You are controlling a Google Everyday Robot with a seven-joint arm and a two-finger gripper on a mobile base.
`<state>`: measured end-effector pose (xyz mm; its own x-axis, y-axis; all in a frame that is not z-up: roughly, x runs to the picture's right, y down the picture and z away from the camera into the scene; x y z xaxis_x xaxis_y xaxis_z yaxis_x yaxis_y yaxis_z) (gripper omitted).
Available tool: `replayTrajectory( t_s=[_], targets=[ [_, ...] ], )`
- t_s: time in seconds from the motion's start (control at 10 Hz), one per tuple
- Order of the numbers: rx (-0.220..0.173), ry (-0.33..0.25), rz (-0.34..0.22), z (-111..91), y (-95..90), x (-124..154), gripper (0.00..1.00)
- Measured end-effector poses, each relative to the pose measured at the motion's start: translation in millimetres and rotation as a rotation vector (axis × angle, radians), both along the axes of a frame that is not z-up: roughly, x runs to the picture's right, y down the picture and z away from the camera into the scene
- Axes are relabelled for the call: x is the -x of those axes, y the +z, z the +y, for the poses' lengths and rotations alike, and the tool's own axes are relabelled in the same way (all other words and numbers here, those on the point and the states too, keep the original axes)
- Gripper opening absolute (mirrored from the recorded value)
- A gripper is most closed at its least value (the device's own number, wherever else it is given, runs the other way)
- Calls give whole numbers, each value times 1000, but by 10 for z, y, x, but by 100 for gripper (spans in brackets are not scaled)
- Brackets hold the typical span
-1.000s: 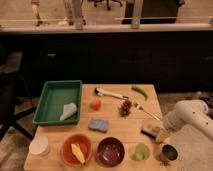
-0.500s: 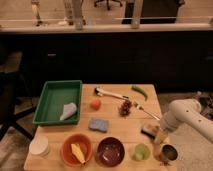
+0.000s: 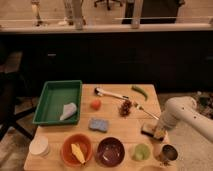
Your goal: Place eraser in paper cup
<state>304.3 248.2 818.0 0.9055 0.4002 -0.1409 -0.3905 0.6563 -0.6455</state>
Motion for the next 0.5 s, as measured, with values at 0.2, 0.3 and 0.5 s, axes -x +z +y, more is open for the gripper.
replayTrajectory(
  t_s=[0.2,0.3,0.5],
  targets=[
    [-35,-26,-1,-113,-114,35,1],
    [-64,-60,-8,-224,-249,81,0],
    [-110,-131,-31,-393,-437,218,0]
  ],
)
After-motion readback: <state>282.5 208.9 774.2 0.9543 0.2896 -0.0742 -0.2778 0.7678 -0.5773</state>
